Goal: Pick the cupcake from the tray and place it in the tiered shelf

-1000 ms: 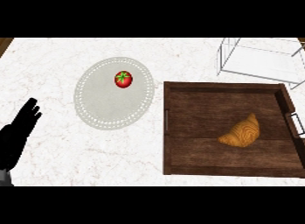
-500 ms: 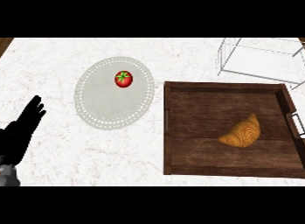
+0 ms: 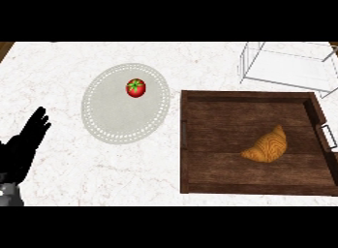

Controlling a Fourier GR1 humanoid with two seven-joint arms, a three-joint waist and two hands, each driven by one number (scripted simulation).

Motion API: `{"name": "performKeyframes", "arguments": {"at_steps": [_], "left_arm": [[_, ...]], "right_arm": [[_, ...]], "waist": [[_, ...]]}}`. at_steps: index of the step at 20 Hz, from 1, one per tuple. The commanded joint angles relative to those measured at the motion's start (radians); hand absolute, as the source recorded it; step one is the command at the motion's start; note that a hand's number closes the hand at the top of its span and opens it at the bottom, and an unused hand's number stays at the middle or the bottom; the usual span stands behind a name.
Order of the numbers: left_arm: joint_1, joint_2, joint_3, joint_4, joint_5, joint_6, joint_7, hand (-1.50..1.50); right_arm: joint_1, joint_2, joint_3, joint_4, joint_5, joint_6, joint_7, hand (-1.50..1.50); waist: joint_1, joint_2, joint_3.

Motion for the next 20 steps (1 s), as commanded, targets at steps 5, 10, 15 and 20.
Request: {"name": "performKeyframes", "arguments": {"at_steps": [5,10,15,20], "left_arm": [[0.006,0.009,0.028,0.034,0.007,-0.008,-0.022,0.0],[0.015,0.036,0.039,-0.013,0.022,-0.028,0.029,0.0],[0.032,0.006,0.035,0.028,0.009,-0.016,-0.03,0.0],[0.017,0.021,0.044,-0.028,0.02,-0.011,0.03,0.0]], "right_arm": [[-0.057,-0.129,-0.138,-0.002,-0.157,0.139,0.033,-1.5],[-0.007,-0.267,-0.197,-0.031,-0.222,0.221,0.044,-1.5],[0.012,-0.495,-0.23,-0.013,-0.239,0.349,0.12,-1.5],[0.172,-0.676,-0.263,0.071,-0.255,0.538,0.014,-1.5]], "waist": [[-0.015,-0.006,-0.001],[-0.025,-0.011,0.0],[-0.036,-0.01,-0.001],[-0.036,-0.008,0.003]]}}
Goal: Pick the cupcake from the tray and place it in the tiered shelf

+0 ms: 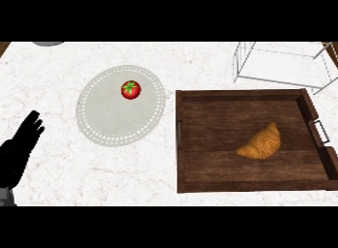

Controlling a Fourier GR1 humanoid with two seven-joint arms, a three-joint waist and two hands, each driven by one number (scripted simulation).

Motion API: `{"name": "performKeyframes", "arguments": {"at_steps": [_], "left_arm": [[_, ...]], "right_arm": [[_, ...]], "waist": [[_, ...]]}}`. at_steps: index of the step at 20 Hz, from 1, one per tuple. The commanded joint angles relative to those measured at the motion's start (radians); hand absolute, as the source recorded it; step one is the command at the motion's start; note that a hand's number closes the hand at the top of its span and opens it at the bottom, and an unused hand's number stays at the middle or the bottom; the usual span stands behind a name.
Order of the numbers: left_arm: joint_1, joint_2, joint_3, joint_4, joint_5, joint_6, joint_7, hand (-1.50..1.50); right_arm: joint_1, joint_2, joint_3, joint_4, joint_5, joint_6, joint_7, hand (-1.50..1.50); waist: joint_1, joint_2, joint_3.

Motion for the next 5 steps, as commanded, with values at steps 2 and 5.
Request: {"name": "performKeyframes", "arguments": {"at_steps": [2,5], "left_arm": [[0.016,0.008,0.018,-0.003,0.016,-0.015,-0.009,0.0],[0.003,-0.022,-0.008,0.003,-0.012,0.012,-0.023,0.0]], "right_arm": [[0.114,-0.194,-0.05,0.084,-0.027,0.156,-0.075,-1.5],[0.187,-0.282,-0.088,0.128,-0.046,0.219,-0.147,-1.5]], "waist": [[0.005,0.004,0.002],[-0.013,0.001,0.004]]}}
